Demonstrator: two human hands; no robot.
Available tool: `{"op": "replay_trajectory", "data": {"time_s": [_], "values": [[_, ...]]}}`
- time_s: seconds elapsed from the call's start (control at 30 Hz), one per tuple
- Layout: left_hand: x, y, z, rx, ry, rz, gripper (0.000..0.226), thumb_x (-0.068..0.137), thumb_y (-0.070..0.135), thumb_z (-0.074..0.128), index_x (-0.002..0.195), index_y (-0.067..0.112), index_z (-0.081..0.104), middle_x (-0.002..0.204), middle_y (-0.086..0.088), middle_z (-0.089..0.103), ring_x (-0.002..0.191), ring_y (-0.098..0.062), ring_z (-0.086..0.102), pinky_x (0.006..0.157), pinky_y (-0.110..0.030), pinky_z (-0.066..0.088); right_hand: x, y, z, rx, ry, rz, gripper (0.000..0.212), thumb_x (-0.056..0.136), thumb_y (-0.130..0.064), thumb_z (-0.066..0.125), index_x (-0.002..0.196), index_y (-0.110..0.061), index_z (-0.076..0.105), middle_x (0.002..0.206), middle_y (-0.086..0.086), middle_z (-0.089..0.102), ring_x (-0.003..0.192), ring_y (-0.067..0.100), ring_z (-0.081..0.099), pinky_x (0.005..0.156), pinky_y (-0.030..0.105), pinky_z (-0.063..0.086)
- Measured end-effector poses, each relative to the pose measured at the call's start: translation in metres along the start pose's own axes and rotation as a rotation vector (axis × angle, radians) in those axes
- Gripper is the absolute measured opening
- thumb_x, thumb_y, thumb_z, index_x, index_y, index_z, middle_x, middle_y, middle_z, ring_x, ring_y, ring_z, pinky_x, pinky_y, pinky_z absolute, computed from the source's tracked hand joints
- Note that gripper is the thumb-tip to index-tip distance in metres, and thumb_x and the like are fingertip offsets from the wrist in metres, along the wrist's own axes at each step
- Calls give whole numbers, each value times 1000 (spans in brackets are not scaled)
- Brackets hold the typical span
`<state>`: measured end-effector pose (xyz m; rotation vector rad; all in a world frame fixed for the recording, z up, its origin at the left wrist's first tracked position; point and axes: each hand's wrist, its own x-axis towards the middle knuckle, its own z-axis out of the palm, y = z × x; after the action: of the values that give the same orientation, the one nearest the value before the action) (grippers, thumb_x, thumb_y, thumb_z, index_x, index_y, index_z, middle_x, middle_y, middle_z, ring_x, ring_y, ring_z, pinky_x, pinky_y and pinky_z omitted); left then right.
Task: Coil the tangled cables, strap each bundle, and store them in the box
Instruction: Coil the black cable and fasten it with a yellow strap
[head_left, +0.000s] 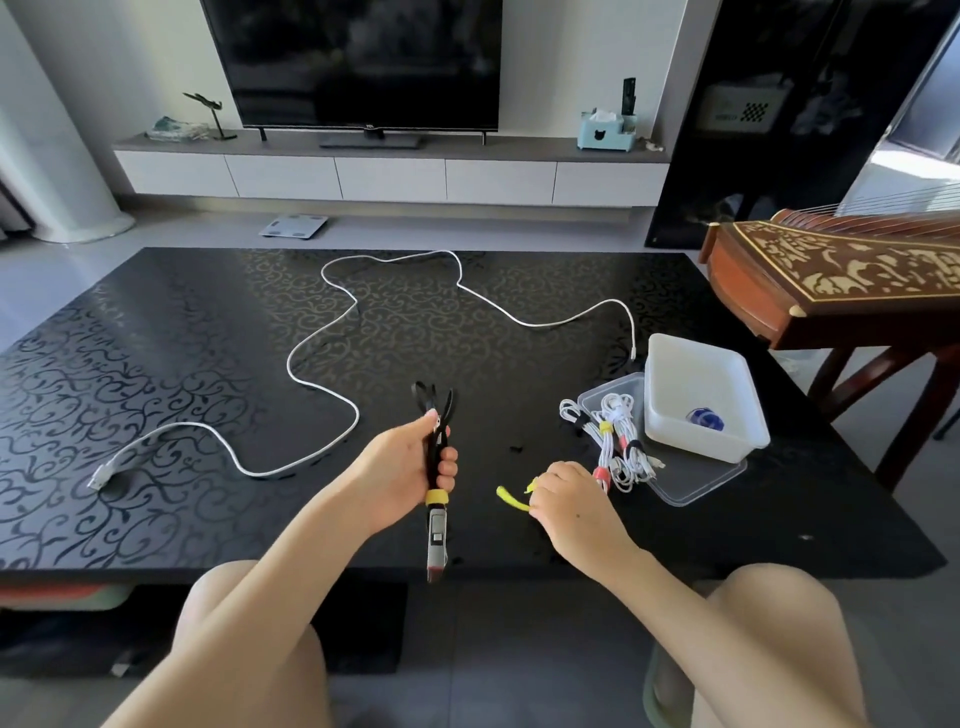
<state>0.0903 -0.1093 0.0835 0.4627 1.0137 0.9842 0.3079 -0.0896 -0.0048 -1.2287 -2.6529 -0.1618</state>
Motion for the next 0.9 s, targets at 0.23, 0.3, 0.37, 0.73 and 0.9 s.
{"op": "replay_trajectory", "data": {"time_s": [0.23, 0.3, 0.37, 0.73, 0.9], "values": [[0, -14, 3, 167, -16, 202, 33, 103, 26, 36, 102, -1, 55, 56, 3, 44, 46, -7, 36, 40, -18, 32, -10, -14, -51, 1128, 263, 564, 14, 95, -12, 53, 84, -19, 59, 47, -5, 43, 44, 8, 39, 46, 33, 42], [-3, -15, 8, 240, -41, 238, 35, 103, 28, 35, 99, 1, 57, 55, 4, 43, 44, -6, 34, 38, -16, 30, -12, -19, -73, 1256, 290, 524, 16, 93, -13, 56, 83, -23, 64, 45, -6, 37, 43, 8, 33, 42, 26, 32], [-5, -18, 15, 364, -51, 274, 35, 103, 29, 34, 94, 4, 57, 53, 6, 40, 42, -6, 31, 38, -16, 27, -12, -31, -91, 1228, 292, 369, 17, 91, -14, 60, 82, -26, 67, 45, -8, 40, 44, 4, 34, 44, 18, 30], [-28, -24, 41, 639, -262, 284, 26, 103, 26, 29, 102, 26, 55, 66, 8, 37, 52, -4, 25, 47, -17, 21, 6, -38, -105, 1063, 331, 473, 8, 87, -21, 65, 81, -24, 70, 49, -12, 57, 44, 3, 47, 48, 18, 38], [-29, -26, 47, 625, -199, 355, 37, 102, 39, 25, 92, 26, 58, 67, 4, 40, 52, -6, 28, 45, -16, 24, -4, -35, -113, 1380, 307, 501, 17, 87, -22, 65, 72, -26, 72, 44, -6, 48, 42, 5, 41, 43, 15, 35]]}}
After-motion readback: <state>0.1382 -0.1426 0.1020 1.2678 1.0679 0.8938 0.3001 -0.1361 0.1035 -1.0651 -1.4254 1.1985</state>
